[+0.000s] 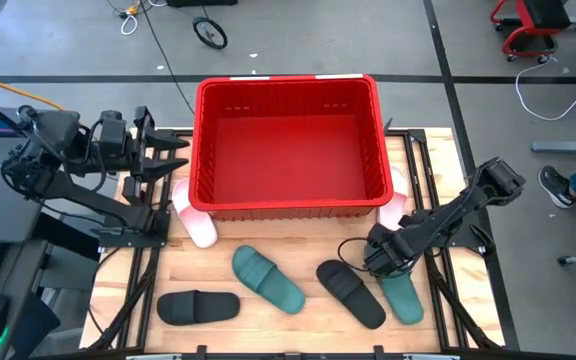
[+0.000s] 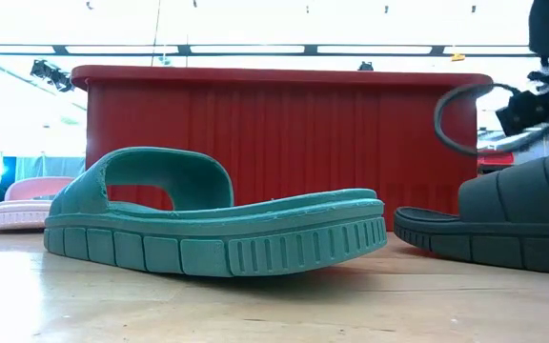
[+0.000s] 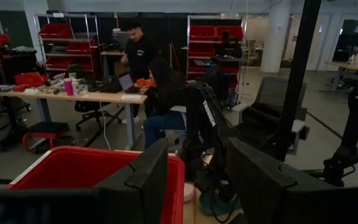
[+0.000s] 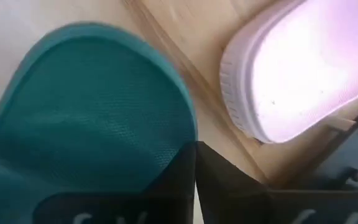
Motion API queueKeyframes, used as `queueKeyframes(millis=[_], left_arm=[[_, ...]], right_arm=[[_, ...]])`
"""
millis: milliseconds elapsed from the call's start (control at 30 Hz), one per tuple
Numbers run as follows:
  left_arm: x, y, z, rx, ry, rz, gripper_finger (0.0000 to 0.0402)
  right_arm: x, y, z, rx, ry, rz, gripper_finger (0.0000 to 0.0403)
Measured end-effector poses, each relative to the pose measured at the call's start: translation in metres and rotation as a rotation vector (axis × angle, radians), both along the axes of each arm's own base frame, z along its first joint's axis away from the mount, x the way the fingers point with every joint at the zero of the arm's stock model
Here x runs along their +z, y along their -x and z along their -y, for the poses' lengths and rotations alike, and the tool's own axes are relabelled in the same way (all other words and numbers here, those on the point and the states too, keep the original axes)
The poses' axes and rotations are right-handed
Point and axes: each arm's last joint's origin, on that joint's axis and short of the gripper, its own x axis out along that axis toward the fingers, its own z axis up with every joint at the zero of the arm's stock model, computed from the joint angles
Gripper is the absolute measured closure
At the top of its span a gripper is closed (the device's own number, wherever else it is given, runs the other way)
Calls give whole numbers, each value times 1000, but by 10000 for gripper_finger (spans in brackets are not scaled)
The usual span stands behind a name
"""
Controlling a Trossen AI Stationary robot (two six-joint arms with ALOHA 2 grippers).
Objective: Pick and place slides into bin
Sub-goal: Put the right green slipper into the red bin, then put the right pink slipper into the red bin
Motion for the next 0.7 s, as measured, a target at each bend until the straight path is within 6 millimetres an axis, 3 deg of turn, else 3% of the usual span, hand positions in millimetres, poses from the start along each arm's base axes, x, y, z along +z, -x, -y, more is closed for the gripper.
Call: queueKeyframes(millis=[133, 367, 467, 567, 700], left_arm=[[0, 1, 0, 0, 0, 0, 230], [0, 1, 0, 0, 1, 0, 230], [0, 1, 0, 0, 1, 0, 230], [0, 1, 0, -1, 11, 0, 230], [0, 1, 0, -1, 26, 0, 230]], right_arm=[[26, -7, -7, -7, -110, 85, 398], [105, -13, -21, 54, -283, 381, 399], [128, -7, -21, 64, -289, 444, 400], [134, -2, -20, 137, -238, 443, 397], [116, 4, -14, 201, -175, 334, 377]])
